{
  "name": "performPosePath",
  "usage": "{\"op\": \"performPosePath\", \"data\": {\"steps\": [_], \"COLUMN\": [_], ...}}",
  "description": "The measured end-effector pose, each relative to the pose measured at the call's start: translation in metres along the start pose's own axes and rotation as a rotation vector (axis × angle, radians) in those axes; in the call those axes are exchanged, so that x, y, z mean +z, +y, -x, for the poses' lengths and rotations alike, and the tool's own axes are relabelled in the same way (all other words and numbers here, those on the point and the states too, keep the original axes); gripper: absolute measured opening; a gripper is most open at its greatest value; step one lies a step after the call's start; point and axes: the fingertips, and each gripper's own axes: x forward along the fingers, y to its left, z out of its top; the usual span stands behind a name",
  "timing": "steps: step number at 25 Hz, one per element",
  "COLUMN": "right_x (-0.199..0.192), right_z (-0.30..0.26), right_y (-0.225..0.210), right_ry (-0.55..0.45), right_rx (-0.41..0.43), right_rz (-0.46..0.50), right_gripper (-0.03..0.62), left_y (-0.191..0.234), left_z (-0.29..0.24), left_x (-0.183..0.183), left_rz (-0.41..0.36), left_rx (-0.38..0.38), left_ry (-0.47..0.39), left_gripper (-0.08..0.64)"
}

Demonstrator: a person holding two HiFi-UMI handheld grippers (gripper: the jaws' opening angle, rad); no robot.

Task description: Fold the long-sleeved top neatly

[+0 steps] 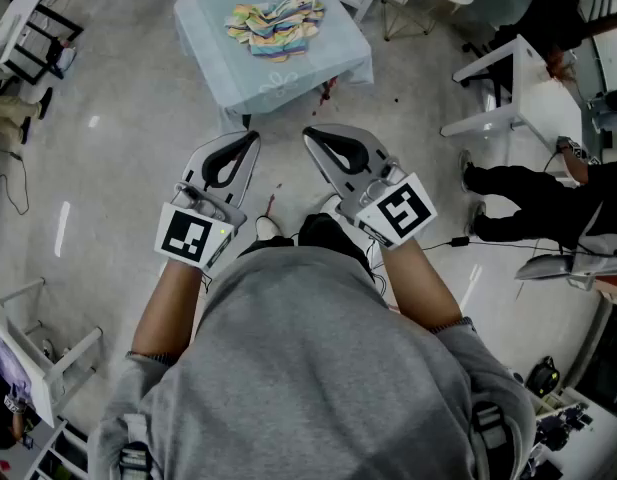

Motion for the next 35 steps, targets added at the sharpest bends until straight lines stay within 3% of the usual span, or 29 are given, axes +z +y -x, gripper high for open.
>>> {"op": "performPosePath", "data": {"steps": [11,19,23,28,30,35], "right_x": [-0.010,-0.006,-0.006,-0.012,-0.016,-0.025], "right_z": [0.021,0.030,0.032,0.032,0.032,0.028], "right_y": [0.013,0.015,0.019,0.018,0.017,0.006], "right_ry": [0.022,0.014,0.000,0.004,0.019,0.049], "right_rx": [-0.044,-0.066,-0.051,-0.058,-0.064,-0.086], "right_rz": [-0.019,-0.016,-0.028,-0.032,-0.029,-0.030], "right_gripper": [0.008,0.008,0.008,0.012,0.037,0.227], "left_y": [-0.012,-0.023,-0.028,-0.028,-0.025,-0.009], "left_z": [0.012,0.015,0.021,0.025,0.025,0.025], "left_x": [0.007,0.006,-0.002,-0.007,-0.007,-0.008], "left_rz": [0.008,0.006,-0.014,-0.012,-0.007,-0.009], "left_rx": [0.027,0.004,0.017,0.023,0.021,0.047], "left_ry": [-0.080,-0.054,0.002,-0.017,-0.029,-0.030], "left_gripper": [0.015,0.015,0.017,0.051,0.099,0.234]}}
